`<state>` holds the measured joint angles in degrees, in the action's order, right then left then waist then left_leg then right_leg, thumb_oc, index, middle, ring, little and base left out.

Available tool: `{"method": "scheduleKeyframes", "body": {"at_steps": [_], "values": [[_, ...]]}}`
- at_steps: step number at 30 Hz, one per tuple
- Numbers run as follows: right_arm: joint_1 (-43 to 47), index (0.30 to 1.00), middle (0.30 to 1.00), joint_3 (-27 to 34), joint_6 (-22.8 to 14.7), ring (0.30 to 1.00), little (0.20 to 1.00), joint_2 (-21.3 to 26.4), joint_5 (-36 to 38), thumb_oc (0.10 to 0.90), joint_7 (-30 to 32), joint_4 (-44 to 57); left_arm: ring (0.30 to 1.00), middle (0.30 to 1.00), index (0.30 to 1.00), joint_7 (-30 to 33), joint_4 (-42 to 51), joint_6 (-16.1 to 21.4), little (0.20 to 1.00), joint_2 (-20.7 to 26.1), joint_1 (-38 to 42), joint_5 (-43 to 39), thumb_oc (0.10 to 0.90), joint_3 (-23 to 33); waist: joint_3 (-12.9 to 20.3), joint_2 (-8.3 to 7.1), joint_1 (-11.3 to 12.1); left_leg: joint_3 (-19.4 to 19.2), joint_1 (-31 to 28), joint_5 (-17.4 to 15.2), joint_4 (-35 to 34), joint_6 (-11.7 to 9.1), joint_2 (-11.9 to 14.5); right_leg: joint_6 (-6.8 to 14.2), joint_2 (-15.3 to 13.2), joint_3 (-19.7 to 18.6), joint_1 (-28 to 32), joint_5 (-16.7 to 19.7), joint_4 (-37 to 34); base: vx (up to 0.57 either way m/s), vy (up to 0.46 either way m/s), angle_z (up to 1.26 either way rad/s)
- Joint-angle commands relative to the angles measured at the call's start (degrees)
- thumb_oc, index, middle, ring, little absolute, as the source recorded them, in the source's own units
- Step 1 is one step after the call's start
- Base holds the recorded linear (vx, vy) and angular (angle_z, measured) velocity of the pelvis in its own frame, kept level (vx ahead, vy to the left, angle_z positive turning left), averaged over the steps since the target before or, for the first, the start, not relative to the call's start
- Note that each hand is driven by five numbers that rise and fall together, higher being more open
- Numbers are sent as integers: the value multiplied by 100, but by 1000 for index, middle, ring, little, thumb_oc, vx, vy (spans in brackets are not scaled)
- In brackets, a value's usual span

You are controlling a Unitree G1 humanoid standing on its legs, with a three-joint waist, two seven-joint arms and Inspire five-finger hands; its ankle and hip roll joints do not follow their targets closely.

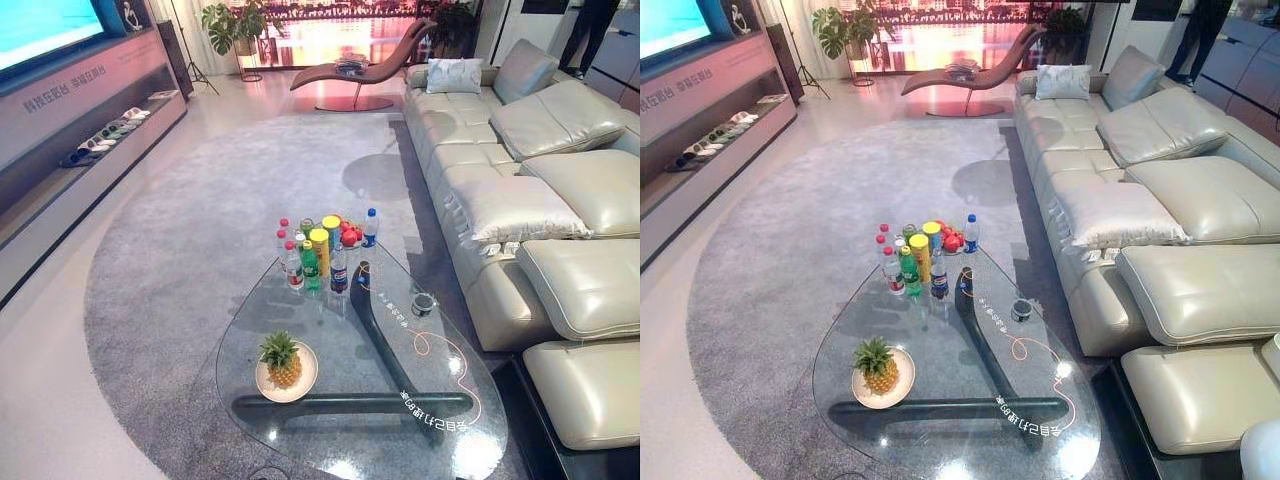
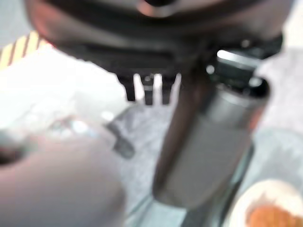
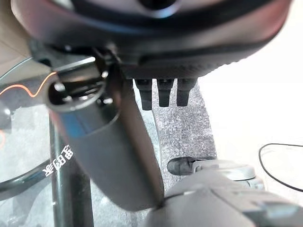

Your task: Pick up the fruit to the plate

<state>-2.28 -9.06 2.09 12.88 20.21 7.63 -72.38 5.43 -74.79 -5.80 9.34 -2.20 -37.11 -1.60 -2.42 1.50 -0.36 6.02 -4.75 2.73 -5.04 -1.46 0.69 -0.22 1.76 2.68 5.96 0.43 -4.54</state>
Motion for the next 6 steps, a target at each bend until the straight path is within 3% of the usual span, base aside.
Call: {"method": "scheduleKeyframes", "body": {"at_steps": [1,6], "values": [[334,900,900,239,-14,900,900,-150,208,800,72,-183,900,900,900,-109,-408,-90,900,62,304,150,800,-50,23,-233,-7,-301,-22,-239,4,109,-240,389,-362,-41,-105,256,-41,0,0,0],[335,900,900,379,10,900,900,-212,429,800,9,-258,900,900,900,-118,-424,-75,900,64,292,31,800,-49,24,-213,-10,-305,-32,-252,4,119,-246,396,-364,-63,-111,263,-45,0,0,0]]}}
